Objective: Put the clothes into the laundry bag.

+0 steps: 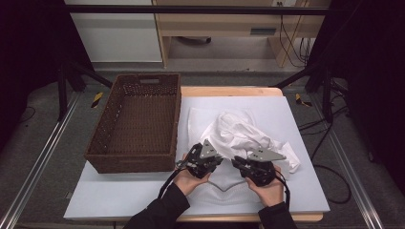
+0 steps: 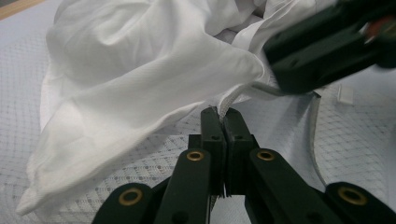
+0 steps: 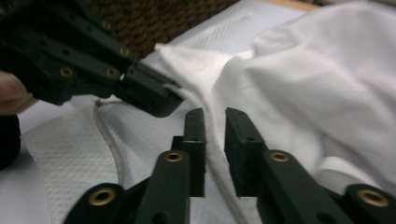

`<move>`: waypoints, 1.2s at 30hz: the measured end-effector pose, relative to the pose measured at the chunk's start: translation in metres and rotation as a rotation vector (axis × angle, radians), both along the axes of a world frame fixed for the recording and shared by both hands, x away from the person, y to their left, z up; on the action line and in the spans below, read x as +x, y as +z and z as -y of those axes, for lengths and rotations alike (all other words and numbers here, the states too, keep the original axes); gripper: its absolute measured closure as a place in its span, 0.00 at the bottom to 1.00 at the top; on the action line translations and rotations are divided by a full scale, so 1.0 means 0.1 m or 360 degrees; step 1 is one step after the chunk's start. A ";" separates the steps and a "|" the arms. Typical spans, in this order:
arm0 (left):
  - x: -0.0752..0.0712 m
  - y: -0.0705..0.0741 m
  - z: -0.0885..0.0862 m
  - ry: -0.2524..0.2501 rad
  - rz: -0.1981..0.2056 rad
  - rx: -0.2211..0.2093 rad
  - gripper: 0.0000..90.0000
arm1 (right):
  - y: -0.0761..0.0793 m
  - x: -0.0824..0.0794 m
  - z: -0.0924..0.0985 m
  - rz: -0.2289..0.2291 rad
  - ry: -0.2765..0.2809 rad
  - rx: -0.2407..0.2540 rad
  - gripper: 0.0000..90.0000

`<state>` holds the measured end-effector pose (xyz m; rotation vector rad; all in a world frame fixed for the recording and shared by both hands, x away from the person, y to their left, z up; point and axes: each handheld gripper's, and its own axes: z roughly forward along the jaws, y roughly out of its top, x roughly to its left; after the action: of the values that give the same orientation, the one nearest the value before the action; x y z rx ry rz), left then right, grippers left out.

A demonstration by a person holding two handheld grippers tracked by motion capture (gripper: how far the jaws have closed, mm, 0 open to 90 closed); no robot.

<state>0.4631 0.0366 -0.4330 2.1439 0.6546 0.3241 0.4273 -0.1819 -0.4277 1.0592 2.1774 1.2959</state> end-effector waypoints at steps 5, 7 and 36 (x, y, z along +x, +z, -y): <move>-0.02 -0.02 -0.02 -0.0007 -0.0016 0.0001 0.99 | 0.14 -0.15 0.49 0.0057 -0.0253 -0.0039 0.58; -0.02 -0.02 -0.01 -0.0004 -0.0020 -0.0001 0.99 | 0.08 -0.19 0.63 0.0050 -0.0324 -0.0084 0.50; 0.01 -0.03 0.04 0.0057 -0.0101 -0.0039 0.99 | 0.04 -0.37 0.81 0.0153 -0.0272 0.0002 0.90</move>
<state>0.4639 0.0326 -0.4360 2.1284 0.7299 0.2668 0.3901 -0.2628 -0.4240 1.1323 1.9704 1.2447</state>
